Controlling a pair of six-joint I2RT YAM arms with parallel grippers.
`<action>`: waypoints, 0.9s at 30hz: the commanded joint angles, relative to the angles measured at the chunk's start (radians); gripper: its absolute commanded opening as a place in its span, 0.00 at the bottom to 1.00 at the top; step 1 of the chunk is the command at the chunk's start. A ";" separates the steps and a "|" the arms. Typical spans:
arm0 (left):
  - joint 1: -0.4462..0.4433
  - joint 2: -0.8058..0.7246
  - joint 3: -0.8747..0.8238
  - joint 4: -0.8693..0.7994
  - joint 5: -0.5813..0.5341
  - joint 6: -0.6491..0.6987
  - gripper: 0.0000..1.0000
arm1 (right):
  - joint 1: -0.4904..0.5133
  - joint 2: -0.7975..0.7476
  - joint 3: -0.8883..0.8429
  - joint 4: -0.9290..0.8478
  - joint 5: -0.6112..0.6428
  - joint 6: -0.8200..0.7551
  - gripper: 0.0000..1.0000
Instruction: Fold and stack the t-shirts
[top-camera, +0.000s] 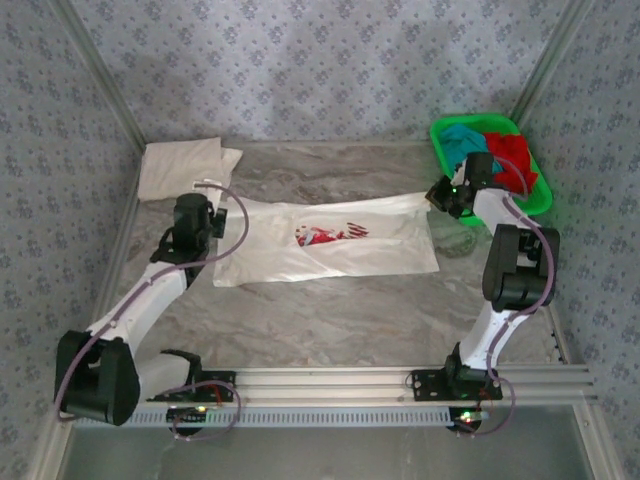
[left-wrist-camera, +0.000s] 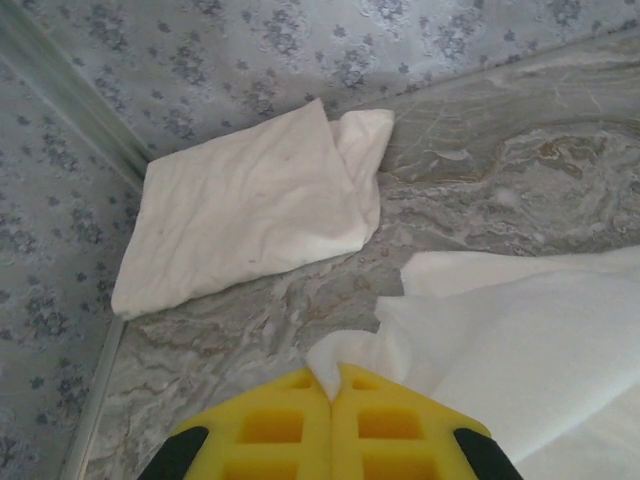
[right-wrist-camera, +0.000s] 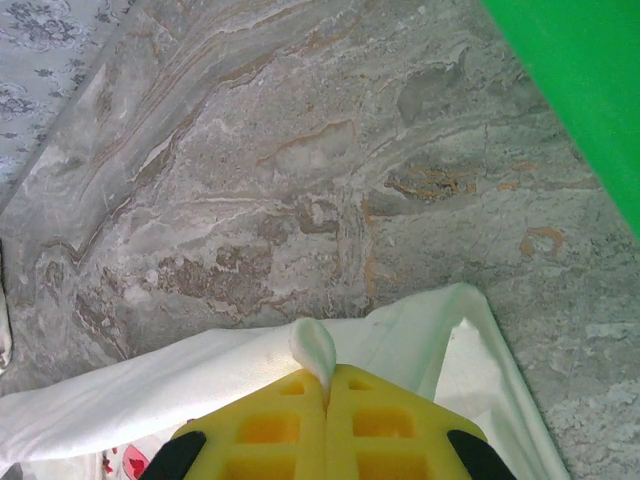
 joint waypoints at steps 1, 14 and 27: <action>-0.009 -0.065 -0.027 -0.015 -0.058 -0.063 0.00 | -0.010 -0.076 -0.028 0.007 0.008 -0.018 0.00; -0.024 -0.247 -0.222 0.001 -0.186 -0.183 0.00 | -0.037 -0.148 -0.220 0.031 0.041 -0.015 0.00; -0.032 -0.340 -0.249 -0.121 -0.141 -0.251 0.67 | -0.069 -0.205 -0.318 0.015 0.060 -0.009 0.38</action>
